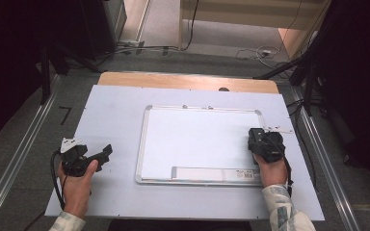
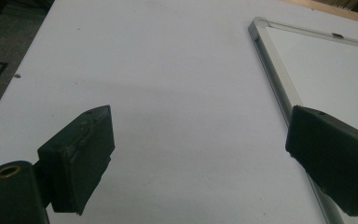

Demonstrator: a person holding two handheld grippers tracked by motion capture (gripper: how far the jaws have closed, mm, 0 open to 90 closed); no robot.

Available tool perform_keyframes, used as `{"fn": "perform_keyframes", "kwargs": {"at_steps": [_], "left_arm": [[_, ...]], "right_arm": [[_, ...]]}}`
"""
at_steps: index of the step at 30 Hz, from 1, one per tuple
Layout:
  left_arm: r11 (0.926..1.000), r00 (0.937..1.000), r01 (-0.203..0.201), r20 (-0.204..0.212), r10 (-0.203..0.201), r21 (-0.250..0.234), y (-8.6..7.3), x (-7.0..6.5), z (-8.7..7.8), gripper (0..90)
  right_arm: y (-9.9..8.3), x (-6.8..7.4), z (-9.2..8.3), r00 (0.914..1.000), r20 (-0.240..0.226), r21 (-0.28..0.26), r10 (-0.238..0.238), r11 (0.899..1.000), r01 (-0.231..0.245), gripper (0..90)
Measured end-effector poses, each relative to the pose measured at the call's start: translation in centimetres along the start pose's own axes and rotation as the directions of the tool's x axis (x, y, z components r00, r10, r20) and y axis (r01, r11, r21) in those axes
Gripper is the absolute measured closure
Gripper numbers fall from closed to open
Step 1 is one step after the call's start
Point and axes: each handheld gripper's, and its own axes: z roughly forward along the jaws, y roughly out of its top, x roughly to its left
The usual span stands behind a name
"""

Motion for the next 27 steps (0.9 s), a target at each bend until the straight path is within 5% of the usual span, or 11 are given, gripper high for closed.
{"fn": "perform_keyframes", "kwargs": {"at_steps": [11,13,27], "left_arm": [[1.0000,1.0000,0.000,0.002,0.000,0.000,0.0,0.0,0.0,8.6],[1.0000,1.0000,0.001,0.002,-0.001,0.000,0.0,0.0,0.0,8.5],[1.0000,1.0000,0.004,0.000,-0.004,-0.001,0.0,0.0,0.0,8.5]], "right_arm": [[-0.6,0.2,1.5,0.9998,0.020,0.042,0.001,0.999,-0.002,36.5],[-0.6,0.1,1.5,0.9999,0.014,0.039,0.000,0.999,-0.001,30.7],[0.2,0.2,-0.7,0.9986,-0.049,-0.068,-0.019,0.998,0.016,19.3]]}}
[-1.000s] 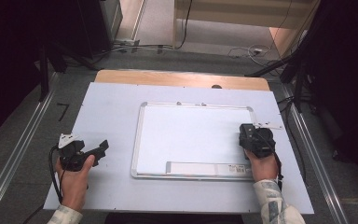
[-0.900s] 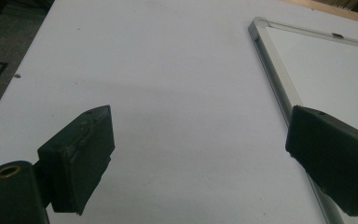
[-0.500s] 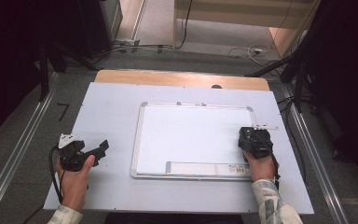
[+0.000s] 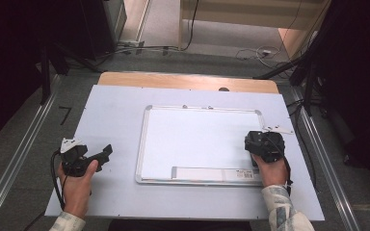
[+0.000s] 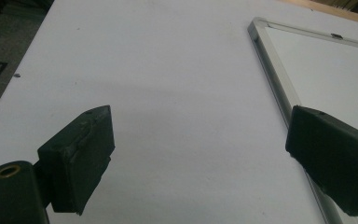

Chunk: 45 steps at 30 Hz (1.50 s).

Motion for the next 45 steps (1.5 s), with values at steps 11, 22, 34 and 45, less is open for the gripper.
{"fn": "perform_keyframes", "kwargs": {"at_steps": [11,22,34,45], "left_arm": [[1.0000,1.0000,0.003,-0.004,-0.003,-0.004,0.0,0.1,-0.1,8.5],[0.9998,0.9996,0.012,-0.024,-0.013,-0.018,0.1,0.9,-0.5,8.5],[0.9997,0.9989,-0.002,-0.047,0.001,-0.025,0.1,1.5,-0.8,8.5],[0.9998,0.9987,0.002,-0.051,-0.003,-0.020,0.1,1.5,-0.8,8.5]], "right_arm": [[0.0,-0.2,-1.9,0.9981,-0.056,-0.042,-0.024,0.999,0.022,18.8],[-1.2,-2.7,-4.0,0.9985,-0.054,-0.058,-0.009,0.998,0.005,18.9],[-3.2,-6.9,-5.6,0.9981,-0.028,-0.048,0.054,0.997,-0.056,19.1],[-4.5,-9.0,-6.1,0.9966,-0.004,-0.045,0.082,0.996,-0.082,19.4]]}}
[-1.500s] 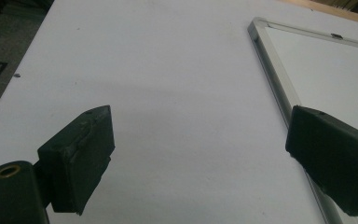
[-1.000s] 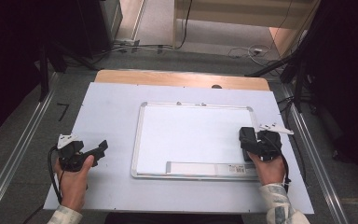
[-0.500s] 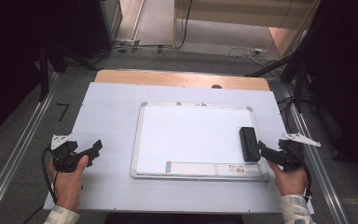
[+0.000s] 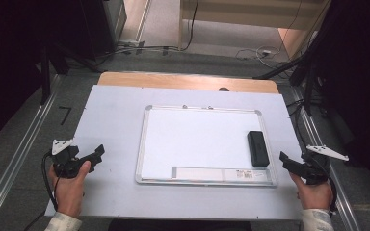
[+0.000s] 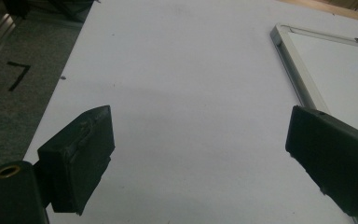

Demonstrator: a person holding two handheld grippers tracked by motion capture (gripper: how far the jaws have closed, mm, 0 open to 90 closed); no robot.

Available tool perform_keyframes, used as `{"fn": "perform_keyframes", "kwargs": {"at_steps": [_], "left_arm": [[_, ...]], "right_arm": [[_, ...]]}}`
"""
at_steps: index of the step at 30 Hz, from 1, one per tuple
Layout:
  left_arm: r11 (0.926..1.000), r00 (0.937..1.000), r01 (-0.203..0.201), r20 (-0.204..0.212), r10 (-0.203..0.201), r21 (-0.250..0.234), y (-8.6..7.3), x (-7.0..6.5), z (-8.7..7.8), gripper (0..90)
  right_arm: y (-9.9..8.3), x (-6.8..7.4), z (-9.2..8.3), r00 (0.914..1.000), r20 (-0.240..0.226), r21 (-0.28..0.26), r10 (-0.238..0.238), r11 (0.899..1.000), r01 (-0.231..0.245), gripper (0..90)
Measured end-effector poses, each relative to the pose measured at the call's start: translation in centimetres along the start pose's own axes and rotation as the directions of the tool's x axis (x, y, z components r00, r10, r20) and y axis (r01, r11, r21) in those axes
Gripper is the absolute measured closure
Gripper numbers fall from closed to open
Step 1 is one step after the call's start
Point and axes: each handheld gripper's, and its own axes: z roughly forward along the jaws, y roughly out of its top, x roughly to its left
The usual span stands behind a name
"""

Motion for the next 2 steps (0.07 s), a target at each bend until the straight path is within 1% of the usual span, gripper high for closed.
{"fn": "perform_keyframes", "kwargs": {"at_steps": [2], "left_arm": [[1.0000,1.0000,-0.002,0.000,0.002,0.001,0.00,-0.06,0.03,8.5]], "right_arm": [[0.03,0.00,-0.06,1.0000,0.000,-0.005,0.002,1.000,-0.002,19.4]]}}
